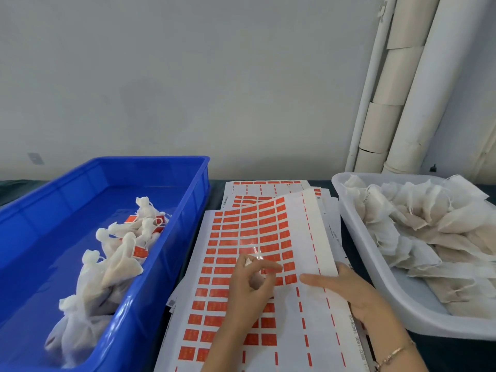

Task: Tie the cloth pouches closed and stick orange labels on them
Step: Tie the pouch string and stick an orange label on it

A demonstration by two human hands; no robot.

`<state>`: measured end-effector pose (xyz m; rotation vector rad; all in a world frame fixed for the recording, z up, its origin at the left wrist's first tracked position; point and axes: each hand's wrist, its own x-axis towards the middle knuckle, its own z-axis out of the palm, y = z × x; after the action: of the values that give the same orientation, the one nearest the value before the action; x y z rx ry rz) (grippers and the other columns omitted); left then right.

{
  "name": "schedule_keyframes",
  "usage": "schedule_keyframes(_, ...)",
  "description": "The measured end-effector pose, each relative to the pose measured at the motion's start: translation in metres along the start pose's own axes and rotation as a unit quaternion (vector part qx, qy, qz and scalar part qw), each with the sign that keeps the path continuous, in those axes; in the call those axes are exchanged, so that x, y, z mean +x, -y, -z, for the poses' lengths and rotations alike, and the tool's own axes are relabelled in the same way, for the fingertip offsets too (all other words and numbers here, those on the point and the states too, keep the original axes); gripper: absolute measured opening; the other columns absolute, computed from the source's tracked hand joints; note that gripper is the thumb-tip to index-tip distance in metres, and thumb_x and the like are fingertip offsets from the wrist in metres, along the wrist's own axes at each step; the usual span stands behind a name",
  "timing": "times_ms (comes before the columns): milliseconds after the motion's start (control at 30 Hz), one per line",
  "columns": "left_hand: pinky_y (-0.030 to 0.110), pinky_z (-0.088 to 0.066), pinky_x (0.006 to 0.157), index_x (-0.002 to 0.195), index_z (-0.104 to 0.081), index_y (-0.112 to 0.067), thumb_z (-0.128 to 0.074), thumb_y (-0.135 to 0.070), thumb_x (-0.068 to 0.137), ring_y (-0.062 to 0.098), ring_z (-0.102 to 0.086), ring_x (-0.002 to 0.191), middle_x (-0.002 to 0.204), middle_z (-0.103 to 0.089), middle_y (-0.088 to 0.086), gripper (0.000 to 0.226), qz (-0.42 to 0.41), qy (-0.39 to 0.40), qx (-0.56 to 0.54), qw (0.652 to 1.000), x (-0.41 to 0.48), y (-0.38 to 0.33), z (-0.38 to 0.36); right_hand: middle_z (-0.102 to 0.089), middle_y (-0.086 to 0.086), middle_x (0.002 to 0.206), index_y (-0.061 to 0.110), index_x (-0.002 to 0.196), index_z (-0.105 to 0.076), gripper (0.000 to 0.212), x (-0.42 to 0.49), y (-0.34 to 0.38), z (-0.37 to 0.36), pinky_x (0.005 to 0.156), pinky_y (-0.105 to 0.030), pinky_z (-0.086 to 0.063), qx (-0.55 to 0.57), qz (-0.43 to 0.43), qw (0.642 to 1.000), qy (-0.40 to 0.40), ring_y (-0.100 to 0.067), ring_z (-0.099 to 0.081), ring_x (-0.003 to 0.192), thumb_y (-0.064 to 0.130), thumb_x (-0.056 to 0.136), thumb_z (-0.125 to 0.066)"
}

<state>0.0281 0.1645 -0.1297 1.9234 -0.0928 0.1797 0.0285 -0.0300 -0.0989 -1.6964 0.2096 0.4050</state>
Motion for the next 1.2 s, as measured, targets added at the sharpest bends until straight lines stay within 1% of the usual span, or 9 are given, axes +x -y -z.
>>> schedule_keyframes(133,-0.007,-0.038,0.073,0.086,-0.067,-0.052,-0.072,-0.033,0.081,-0.010,-0.059,0.090,0.143,-0.035,-0.014,0.020,-0.018,0.025,0.042,0.999,-0.003,0.002,-0.001,-0.073,-0.010,0.101,0.014,0.117,-0.061,0.037,0.005,-0.006,0.004,0.085,-0.050,-0.056,0.024,0.007,0.999,0.032,-0.030,-0.071,0.090,0.011,0.081,-0.073)
schedule_keyframes(200,0.007,-0.044,0.091,0.093,-0.059,-0.066,-0.072,-0.046,0.077,0.002,-0.057,0.109,0.139,-0.028,-0.030,0.028,-0.041,0.046,0.071,0.996,-0.004,0.005,-0.003,-0.073,-0.012,0.103,0.012,0.118,-0.061,0.039,0.007,-0.008,0.007,0.084,-0.050,-0.056,0.059,0.007,0.998,0.036,-0.033,-0.070,0.093,0.011,0.080,-0.072)
schedule_keyframes(267,0.022,-0.031,0.108,0.097,-0.054,-0.072,-0.069,-0.060,0.073,-0.006,-0.034,0.126,0.133,-0.019,-0.042,0.031,-0.056,0.067,0.103,0.991,-0.003,0.008,-0.004,-0.072,-0.014,0.106,0.011,0.119,-0.061,0.043,0.008,-0.008,0.006,0.079,-0.046,-0.058,0.095,0.006,0.995,0.043,-0.034,-0.070,0.095,0.013,0.077,-0.071)
schedule_keyframes(367,0.030,-0.031,0.111,0.098,-0.053,-0.073,-0.066,-0.066,0.071,-0.005,-0.025,0.131,0.133,-0.014,-0.041,0.031,-0.061,0.085,0.119,0.987,-0.002,0.011,-0.005,-0.072,-0.014,0.107,0.012,0.119,-0.061,0.040,0.008,-0.009,0.006,0.071,-0.041,-0.058,0.131,0.008,0.990,0.050,-0.034,-0.070,0.094,0.013,0.079,-0.069)
schedule_keyframes(433,0.028,-0.045,0.103,0.094,-0.052,-0.075,-0.067,-0.063,0.073,0.008,-0.047,0.120,0.124,-0.017,-0.048,0.029,-0.067,0.085,0.116,0.987,-0.002,0.009,-0.005,-0.071,-0.015,0.106,0.013,0.118,-0.062,0.038,0.006,-0.010,0.005,0.070,-0.041,-0.058,0.147,0.008,0.988,0.050,-0.035,-0.070,0.093,0.014,0.080,-0.068)
schedule_keyframes(533,0.012,-0.051,0.085,0.088,-0.052,-0.076,-0.069,-0.057,0.074,0.004,-0.054,0.096,0.114,-0.026,-0.045,0.029,-0.081,0.073,0.105,0.988,-0.001,0.007,-0.005,-0.071,-0.018,0.107,0.010,0.119,-0.062,0.036,0.004,-0.010,0.005,0.072,-0.042,-0.057,0.161,0.001,0.985,0.055,-0.036,-0.069,0.093,0.013,0.083,-0.066)
schedule_keyframes(733,0.009,-0.045,0.086,0.108,-0.066,-0.048,-0.069,-0.045,0.078,-0.006,-0.046,0.105,0.106,-0.032,-0.046,0.030,-0.099,0.058,0.093,0.989,0.001,0.013,-0.009,-0.070,-0.019,0.108,0.010,0.120,-0.062,0.051,0.001,-0.011,0.004,0.075,-0.043,-0.057,0.165,0.003,0.984,0.063,-0.036,-0.069,0.095,0.022,0.072,-0.076)
schedule_keyframes(933,0.006,-0.047,0.072,0.105,-0.071,-0.041,-0.072,-0.039,0.078,-0.004,-0.051,0.087,0.090,-0.043,-0.040,0.027,-0.120,0.039,0.086,0.988,0.002,0.012,-0.010,-0.071,-0.013,0.109,0.017,0.122,-0.059,0.053,-0.003,-0.009,-0.001,0.071,-0.036,-0.057,0.139,0.033,0.987,0.079,-0.031,-0.069,0.097,0.028,0.073,-0.073)
schedule_keyframes(1200,0.007,-0.049,0.078,0.105,-0.073,-0.033,-0.061,-0.044,0.078,-0.004,-0.051,0.090,0.088,-0.043,-0.034,0.032,-0.156,0.023,0.096,0.983,-0.001,0.008,-0.010,-0.074,-0.006,0.102,0.018,0.120,-0.059,0.049,-0.004,-0.005,-0.003,0.066,-0.031,-0.057,0.118,0.037,0.991,0.059,-0.025,-0.071,0.091,0.028,0.073,-0.071)
